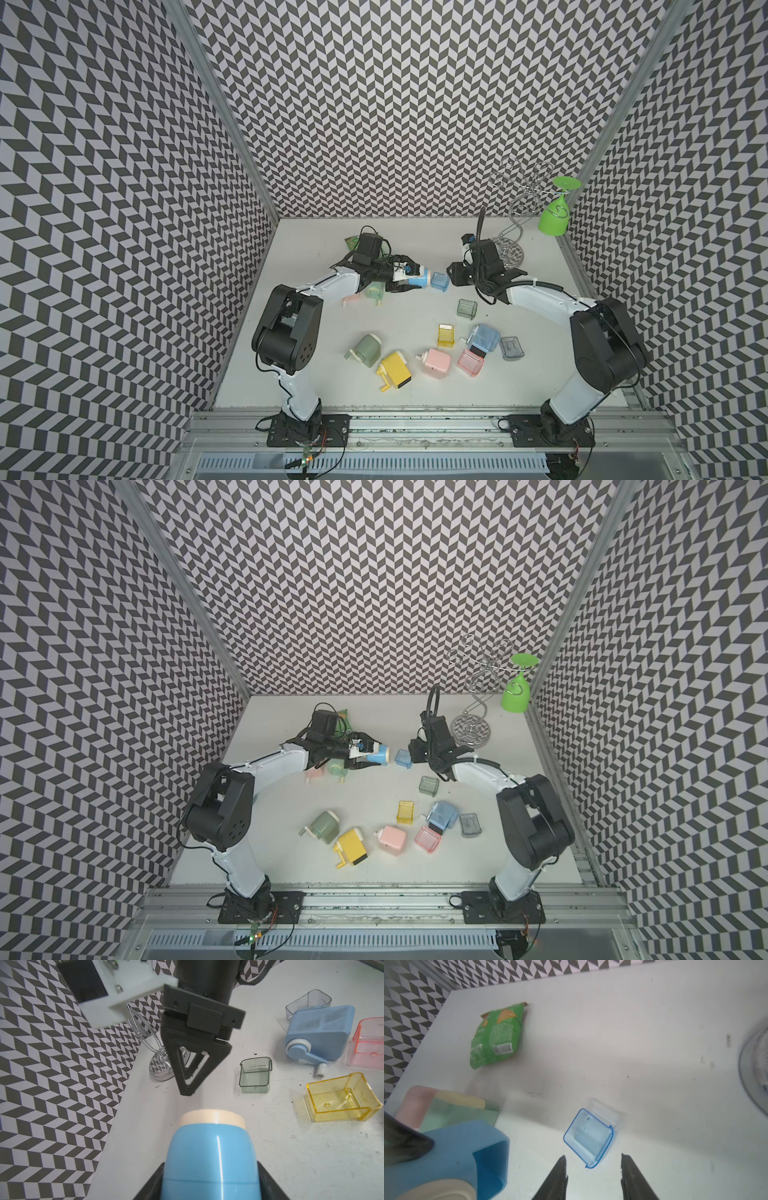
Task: Put the tray back into the pencil sharpener
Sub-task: Pick up the container from the center of the board.
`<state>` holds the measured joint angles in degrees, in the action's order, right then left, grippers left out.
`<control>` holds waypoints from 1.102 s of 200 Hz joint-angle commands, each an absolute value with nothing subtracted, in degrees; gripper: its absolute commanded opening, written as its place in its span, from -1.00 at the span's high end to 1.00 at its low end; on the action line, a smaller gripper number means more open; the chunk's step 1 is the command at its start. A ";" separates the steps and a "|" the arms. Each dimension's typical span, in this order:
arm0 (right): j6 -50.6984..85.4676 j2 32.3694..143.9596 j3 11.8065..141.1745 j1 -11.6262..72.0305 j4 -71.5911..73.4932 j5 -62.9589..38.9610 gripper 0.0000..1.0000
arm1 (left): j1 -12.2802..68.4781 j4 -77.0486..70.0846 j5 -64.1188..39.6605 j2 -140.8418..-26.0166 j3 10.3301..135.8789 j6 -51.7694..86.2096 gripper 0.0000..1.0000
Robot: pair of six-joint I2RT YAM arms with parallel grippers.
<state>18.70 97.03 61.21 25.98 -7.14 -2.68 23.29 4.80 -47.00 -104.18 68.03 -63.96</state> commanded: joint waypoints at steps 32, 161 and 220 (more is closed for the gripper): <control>29.53 102.25 63.17 27.55 -8.11 3.19 0.08 | 24.07 2.42 -42.84 -104.94 67.51 -62.63 0.90; 30.42 109.68 67.80 27.86 -7.88 0.64 0.17 | 23.20 6.56 -46.54 -110.48 69.67 -60.98 0.61; 28.85 112.24 71.08 27.86 -10.86 2.78 0.28 | 23.02 8.19 -45.95 -111.97 70.97 -62.06 0.22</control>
<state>29.50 110.80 69.41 27.59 -9.67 0.80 23.16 7.42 -44.82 -111.68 68.51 -61.69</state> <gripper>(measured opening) 0.365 0.613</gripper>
